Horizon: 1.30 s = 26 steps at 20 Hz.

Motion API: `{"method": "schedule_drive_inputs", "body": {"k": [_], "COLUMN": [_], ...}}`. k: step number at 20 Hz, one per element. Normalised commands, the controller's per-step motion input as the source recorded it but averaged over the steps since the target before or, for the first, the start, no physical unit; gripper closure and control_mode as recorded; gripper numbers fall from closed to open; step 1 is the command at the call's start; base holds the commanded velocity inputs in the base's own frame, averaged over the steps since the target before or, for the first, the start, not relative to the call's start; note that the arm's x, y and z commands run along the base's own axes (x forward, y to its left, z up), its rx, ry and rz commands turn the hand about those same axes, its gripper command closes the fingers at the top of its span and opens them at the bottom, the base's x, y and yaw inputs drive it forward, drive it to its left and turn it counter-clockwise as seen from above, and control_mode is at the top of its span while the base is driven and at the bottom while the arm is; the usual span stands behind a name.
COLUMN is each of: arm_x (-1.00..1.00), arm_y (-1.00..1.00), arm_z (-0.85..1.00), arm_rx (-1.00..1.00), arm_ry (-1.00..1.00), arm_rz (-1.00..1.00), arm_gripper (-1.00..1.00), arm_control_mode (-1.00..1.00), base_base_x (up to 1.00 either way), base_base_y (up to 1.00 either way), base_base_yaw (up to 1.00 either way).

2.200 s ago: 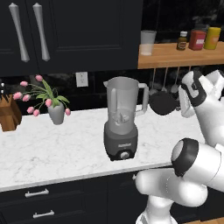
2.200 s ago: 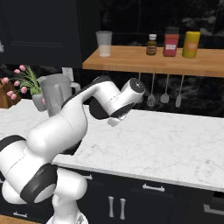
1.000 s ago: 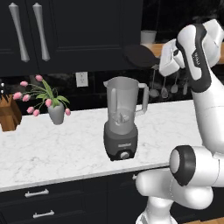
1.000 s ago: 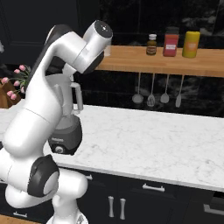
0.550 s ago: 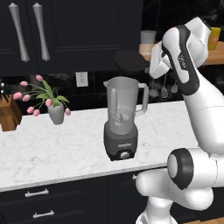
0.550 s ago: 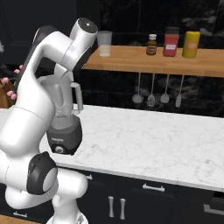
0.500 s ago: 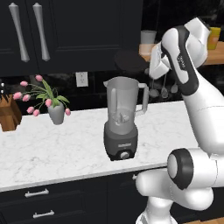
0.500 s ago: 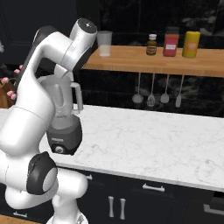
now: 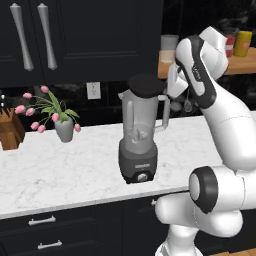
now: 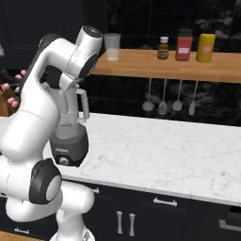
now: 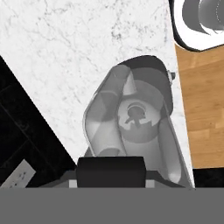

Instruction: Close the lid blender by securely placing the lid on top.

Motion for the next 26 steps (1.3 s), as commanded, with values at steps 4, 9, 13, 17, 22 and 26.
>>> {"method": "schedule_drive_inputs", "body": {"k": [4, 9, 13, 17, 22, 26], "arm_x": [0.0, 0.09, 0.17, 0.03, 0.0, 0.0], "arm_y": [0.26, 0.22, 0.11, 0.0, 0.11, 0.16], "arm_z": [-0.18, 0.0, 0.0, -0.09, -0.26, -0.22], "arm_rx": [-0.06, -0.02, -0.03, -0.09, -0.16, -0.12], "arm_ry": [0.16, 0.08, 0.03, 0.0, 0.0, 0.0], "arm_rz": [0.03, 0.02, 0.0, 0.03, 0.07, 0.07], "arm_gripper": [1.0, 1.0, 1.0, 1.0, 1.0, 1.0], "arm_control_mode": [-1.0, -1.0, -1.0, -1.0, -1.0, -1.0], "base_base_x": [0.0, 0.0, 0.0, 0.0, 0.0, 0.0], "base_base_y": [0.0, 0.0, 0.0, 0.0, 0.0, 0.0], "base_base_yaw": [0.0, 0.0, 0.0, 0.0, 0.0, 0.0]}}
